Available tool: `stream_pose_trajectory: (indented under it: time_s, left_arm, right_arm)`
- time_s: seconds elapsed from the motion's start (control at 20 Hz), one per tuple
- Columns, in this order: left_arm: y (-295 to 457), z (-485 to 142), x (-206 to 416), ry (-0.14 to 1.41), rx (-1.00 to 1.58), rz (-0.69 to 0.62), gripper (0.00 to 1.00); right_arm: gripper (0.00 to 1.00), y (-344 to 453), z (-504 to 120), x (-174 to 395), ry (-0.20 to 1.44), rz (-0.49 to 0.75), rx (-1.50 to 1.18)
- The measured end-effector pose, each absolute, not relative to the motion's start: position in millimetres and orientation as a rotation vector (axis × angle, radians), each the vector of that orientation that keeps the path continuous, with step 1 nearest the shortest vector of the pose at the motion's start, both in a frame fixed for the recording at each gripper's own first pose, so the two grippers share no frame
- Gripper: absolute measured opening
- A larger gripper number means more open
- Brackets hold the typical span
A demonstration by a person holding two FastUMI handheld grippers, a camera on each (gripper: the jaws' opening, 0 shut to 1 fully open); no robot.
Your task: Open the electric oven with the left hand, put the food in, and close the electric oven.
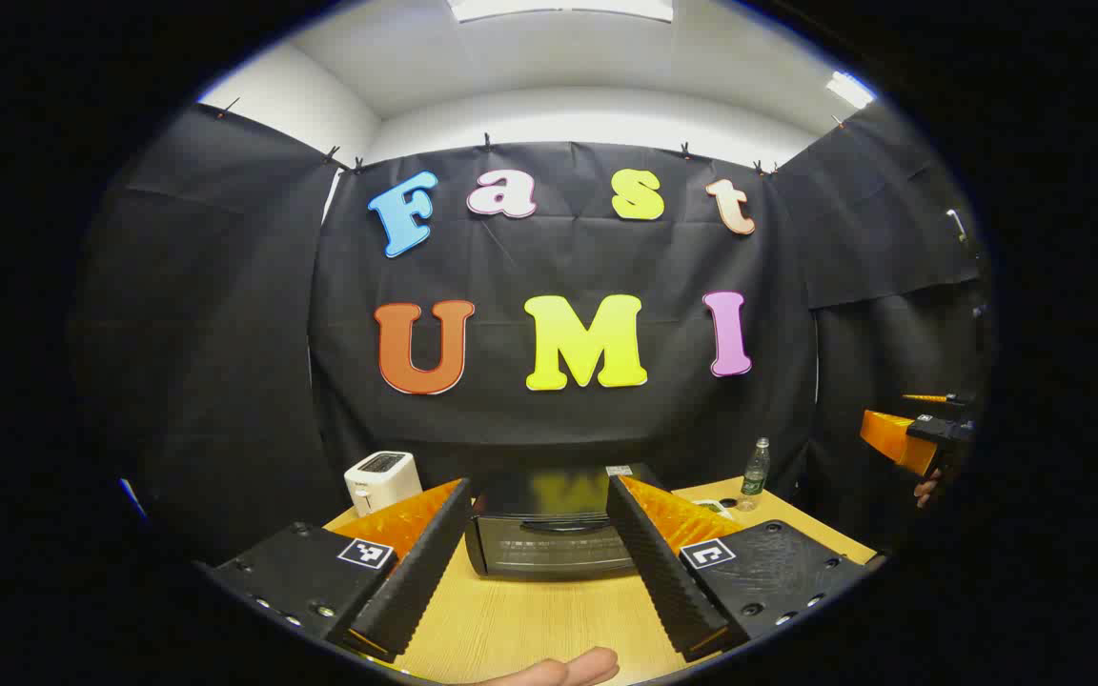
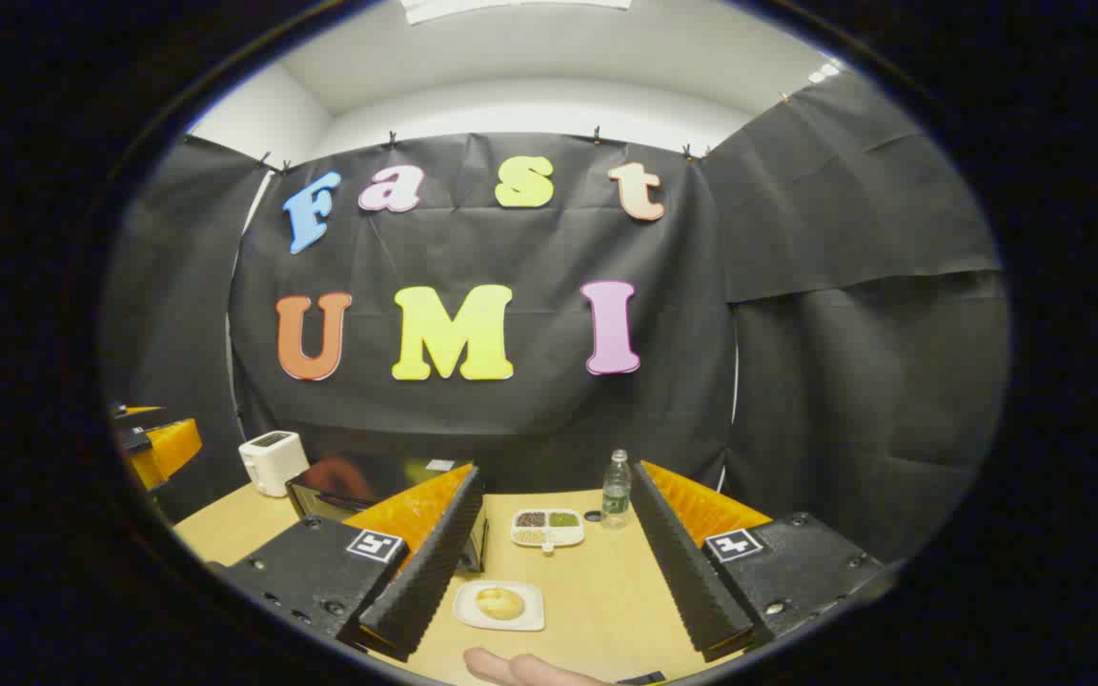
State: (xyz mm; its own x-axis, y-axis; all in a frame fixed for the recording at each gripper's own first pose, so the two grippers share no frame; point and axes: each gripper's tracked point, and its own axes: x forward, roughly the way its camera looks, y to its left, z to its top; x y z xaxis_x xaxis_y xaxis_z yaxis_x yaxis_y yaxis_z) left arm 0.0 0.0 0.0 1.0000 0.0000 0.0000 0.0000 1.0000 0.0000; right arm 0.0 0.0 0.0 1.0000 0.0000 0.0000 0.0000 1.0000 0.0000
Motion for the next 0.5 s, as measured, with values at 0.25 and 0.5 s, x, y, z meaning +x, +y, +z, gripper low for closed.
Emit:
stream_pose_trajectory:
  time_s: [0.25,0.5]
  left_arm:
    - [-2,4,2,-0.008,0.016,0.0,0.94]
    - [-3,3,12,0.0,0.012,-0.001,0.94]
  right_arm:
    - [0.96,-4,6,-2,-0.017,-0.001,-0.002]
    - [0.97,-8,13,-2,-0.028,-0.007,-0.017]
